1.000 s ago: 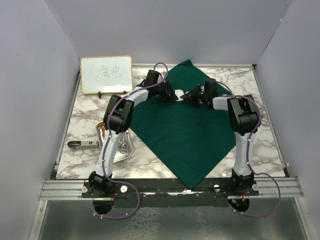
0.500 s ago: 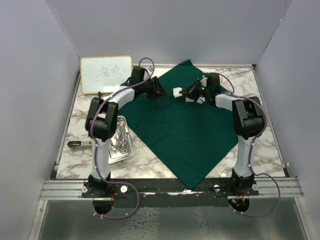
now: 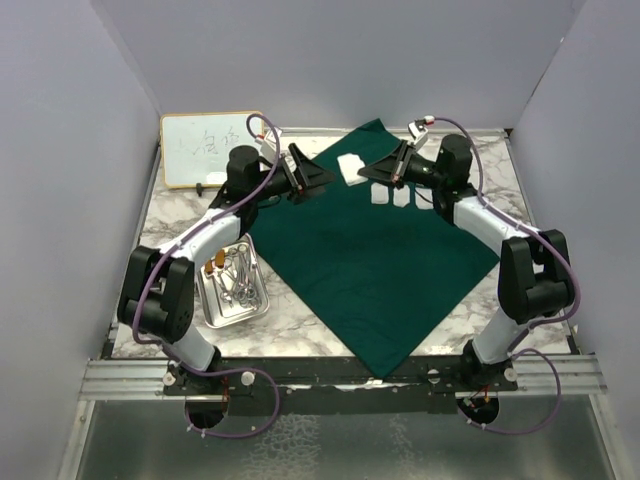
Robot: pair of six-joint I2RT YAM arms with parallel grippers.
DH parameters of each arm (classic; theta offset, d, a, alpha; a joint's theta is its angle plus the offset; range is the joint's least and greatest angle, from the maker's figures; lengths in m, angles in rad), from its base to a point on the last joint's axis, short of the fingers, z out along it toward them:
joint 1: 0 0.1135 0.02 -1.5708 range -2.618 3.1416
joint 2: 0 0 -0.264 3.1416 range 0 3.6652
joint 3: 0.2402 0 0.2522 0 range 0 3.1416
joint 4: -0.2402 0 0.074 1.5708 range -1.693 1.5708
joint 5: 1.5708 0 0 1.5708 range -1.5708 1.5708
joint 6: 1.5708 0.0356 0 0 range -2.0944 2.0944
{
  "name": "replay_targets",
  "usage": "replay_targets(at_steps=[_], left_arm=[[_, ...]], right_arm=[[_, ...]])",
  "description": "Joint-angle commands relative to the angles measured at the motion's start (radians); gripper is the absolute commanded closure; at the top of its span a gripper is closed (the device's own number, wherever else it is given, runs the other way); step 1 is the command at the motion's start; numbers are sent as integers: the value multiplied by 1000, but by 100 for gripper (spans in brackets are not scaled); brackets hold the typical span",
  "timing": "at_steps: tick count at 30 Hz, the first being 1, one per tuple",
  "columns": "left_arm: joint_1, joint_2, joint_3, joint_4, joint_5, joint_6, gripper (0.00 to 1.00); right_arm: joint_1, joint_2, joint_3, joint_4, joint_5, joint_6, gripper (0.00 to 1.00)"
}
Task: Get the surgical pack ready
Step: Pick up the medical item from the surgical kit, then place the medical item in the container.
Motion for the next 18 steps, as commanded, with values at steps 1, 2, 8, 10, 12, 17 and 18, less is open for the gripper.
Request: replay_targets(at_steps=[1,2,8,10,12,17,18], left_arm=[[-26,-82,-74,231,-7,-218,13],[-33,-86,-86,259,-12,-241,11],[-65,-73,-111,352,-31,-301,1],[-67,-71,-118,353,-40,-315,1],[-67,-71,-125,355,-50,-322,1],[-67,-70,-132,374,-53,-352,7],[-67,-75,-136,381,-57,-355,10]], right_arm=[[24,-27,-52,155,-78,111,99],[32,-23,-55,174,-81,131,99],[75,-12,-72,270,-79,224,99],[85,-14,-69,283,-78,236,99],[89,-22,-65,277,-71,235,99],[92,-41,-75,242,-61,205,99],[92,-45,-83,241,-56,201,99]])
